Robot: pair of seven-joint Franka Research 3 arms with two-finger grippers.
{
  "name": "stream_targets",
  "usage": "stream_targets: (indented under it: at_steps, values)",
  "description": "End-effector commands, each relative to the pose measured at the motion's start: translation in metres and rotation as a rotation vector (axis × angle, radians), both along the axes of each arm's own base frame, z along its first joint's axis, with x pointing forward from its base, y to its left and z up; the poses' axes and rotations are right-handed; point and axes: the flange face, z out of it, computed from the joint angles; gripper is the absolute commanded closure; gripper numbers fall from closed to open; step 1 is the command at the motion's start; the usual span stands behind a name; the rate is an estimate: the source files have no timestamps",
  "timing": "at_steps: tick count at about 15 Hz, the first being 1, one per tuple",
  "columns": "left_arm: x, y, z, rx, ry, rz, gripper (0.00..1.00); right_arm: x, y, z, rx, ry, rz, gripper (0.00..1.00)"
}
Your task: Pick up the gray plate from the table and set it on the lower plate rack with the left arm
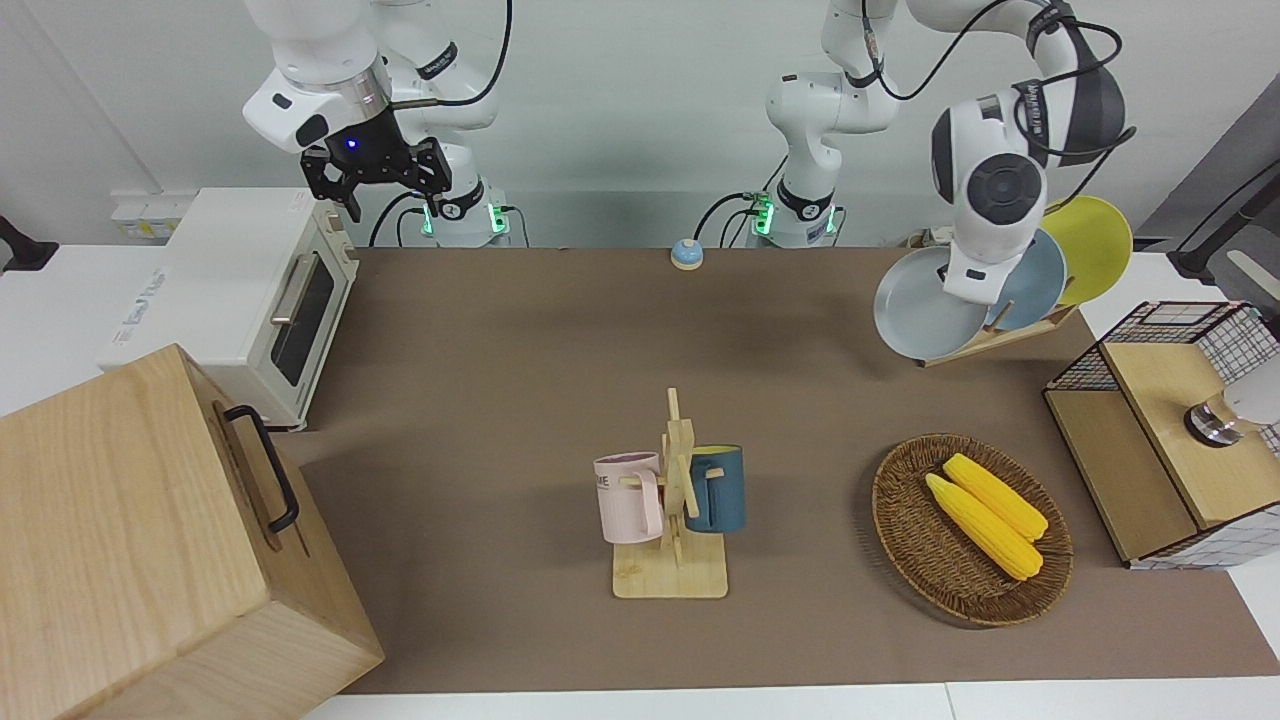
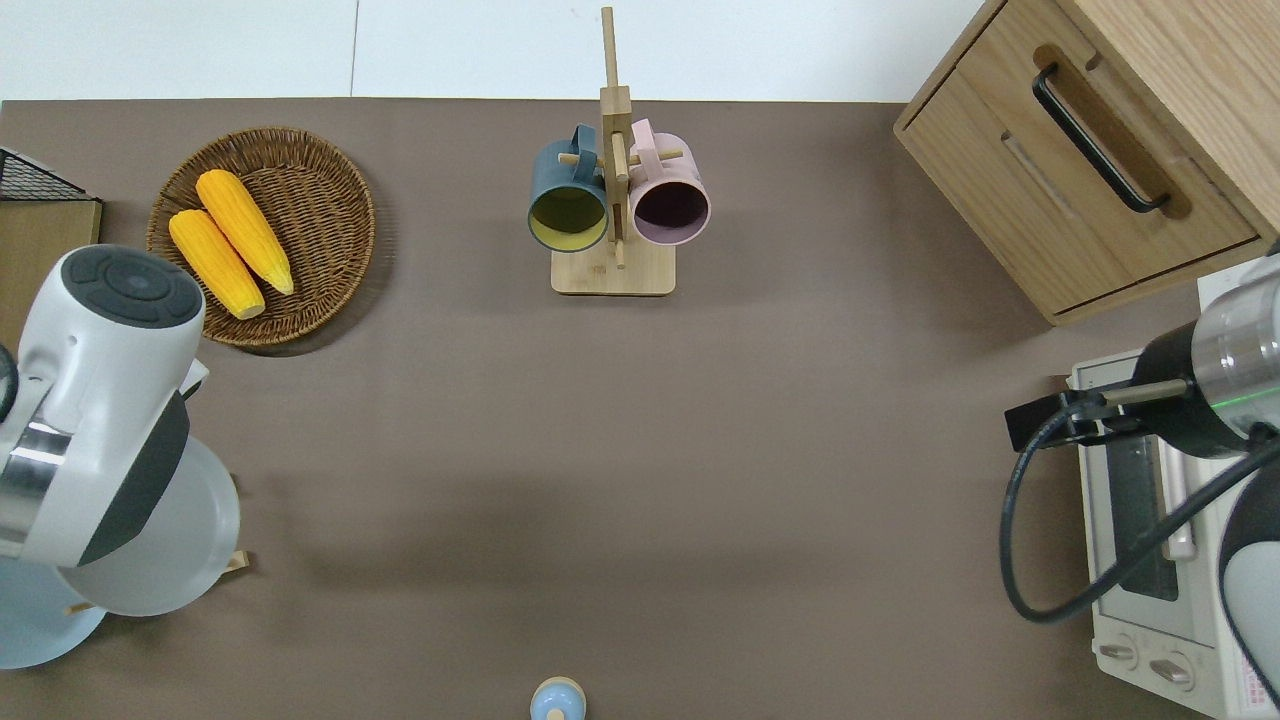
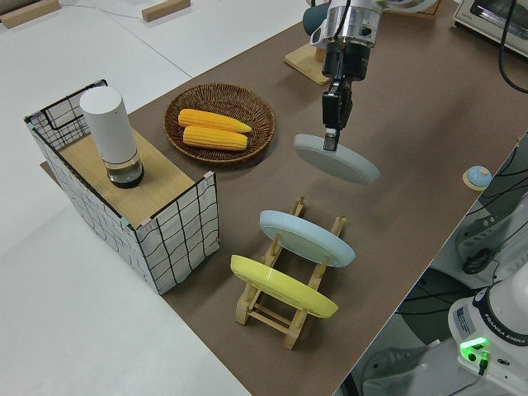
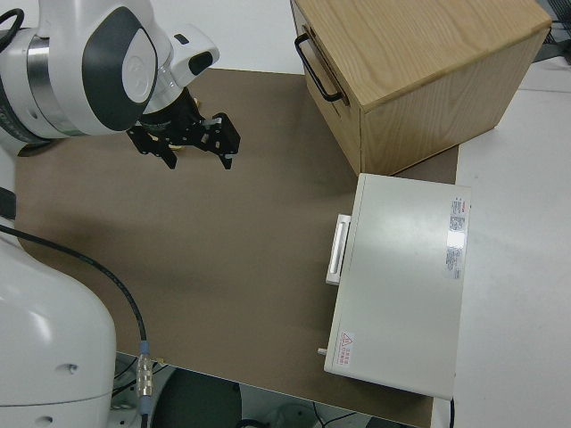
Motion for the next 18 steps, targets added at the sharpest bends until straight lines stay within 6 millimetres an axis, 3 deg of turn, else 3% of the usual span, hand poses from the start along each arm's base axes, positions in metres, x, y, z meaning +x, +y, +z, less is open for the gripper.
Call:
stream_targets:
  at_steps: [1,7,10,11,12,15,16,17,18]
  values:
    - [-0.005,0.01,-0.006,0.139,0.023,-0.012,1.0,-0.003,-0.004,0.004,0.002,0.005,-0.005,0.013]
    - [-0.006,0.019,-0.065,0.228,0.067,0.02,1.0,-0.003,-0.004,0.004,0.002,0.005,-0.005,0.011]
    - [-0.004,0.016,-0.081,0.216,0.073,0.034,0.99,-0.003,-0.004,0.004,0.002,0.005,-0.005,0.011]
    - [-0.006,0.013,-0.084,0.18,0.075,0.048,0.84,-0.003,-0.003,0.004,0.002,0.005,-0.003,0.011]
    - [-0.006,0.01,-0.087,0.138,0.071,0.066,0.63,-0.003,-0.003,0.004,0.002,0.005,-0.003,0.011]
    - [-0.007,0.003,-0.089,0.088,0.068,0.079,0.5,-0.003,-0.003,0.004,0.002,0.005,-0.003,0.011]
    - [-0.006,0.002,-0.086,0.07,0.063,0.074,0.42,-0.003,-0.004,0.004,0.002,0.005,-0.005,0.011]
    - [-0.004,0.001,-0.08,0.048,0.055,0.072,0.22,-0.003,-0.004,0.004,0.002,0.005,-0.005,0.011]
    - [-0.002,-0.003,-0.072,-0.009,0.047,0.087,0.12,-0.003,-0.004,0.004,0.002,0.005,-0.005,0.011]
